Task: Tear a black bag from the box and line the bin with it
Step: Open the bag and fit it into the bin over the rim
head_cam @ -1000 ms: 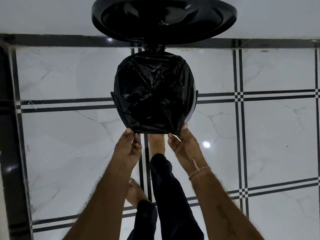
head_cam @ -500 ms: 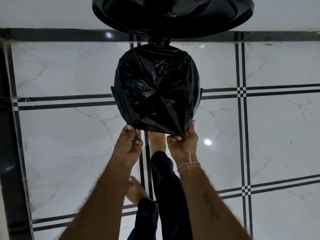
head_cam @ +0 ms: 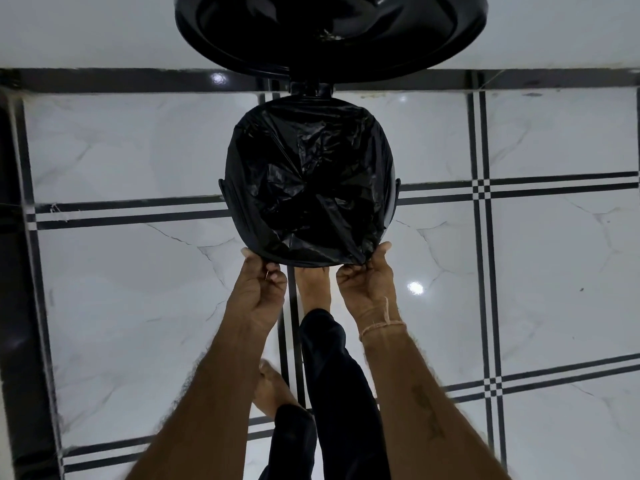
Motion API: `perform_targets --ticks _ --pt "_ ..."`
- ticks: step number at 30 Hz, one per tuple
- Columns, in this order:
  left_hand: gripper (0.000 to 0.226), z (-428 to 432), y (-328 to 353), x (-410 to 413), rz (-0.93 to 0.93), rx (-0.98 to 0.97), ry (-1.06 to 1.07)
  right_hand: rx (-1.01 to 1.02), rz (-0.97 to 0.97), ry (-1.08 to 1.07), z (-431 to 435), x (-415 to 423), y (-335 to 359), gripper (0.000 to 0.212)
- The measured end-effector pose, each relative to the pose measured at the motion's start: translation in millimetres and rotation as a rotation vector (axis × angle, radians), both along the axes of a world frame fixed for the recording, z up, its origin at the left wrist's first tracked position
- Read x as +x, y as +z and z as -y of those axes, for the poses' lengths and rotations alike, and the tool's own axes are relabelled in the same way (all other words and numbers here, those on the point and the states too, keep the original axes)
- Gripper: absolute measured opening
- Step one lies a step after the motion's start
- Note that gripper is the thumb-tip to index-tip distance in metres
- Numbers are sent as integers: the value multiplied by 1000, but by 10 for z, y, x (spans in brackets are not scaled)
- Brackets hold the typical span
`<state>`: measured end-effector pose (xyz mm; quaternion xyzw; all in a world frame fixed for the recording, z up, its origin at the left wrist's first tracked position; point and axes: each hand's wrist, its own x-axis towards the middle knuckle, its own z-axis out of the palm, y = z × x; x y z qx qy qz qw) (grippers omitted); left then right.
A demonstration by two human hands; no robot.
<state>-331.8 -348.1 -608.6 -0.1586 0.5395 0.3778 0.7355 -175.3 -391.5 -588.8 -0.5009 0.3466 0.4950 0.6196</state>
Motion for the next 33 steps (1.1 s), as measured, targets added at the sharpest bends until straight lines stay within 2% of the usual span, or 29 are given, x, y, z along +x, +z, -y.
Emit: perform_targets --ticks 9,13,16,20,24,27,33 --pt "24 -159 -98 -21 -85 -94 -112 -129 -45 172 -139 263 -376 44" --pt "29 -172 -12 -34 -106 -84 -56 -54 71 135 -76 335 -216 46" --pt "39 -236 68 -67 -117 -42 -23 -12 150 189 -43 446 -112 33" --pt "22 -300 67 -130 -183 -50 -119 -114 253 250 -85 501 -133 29" --pt "22 -331 37 -180 -206 -71 -173 -264 284 307 -223 513 -87 33" --pt "21 -354 7 -203 -192 -84 -184 -314 237 287 -416 523 -69 36" --pt "24 -383 -1 -208 -145 -118 -140 -166 200 199 -313 557 -130 38"
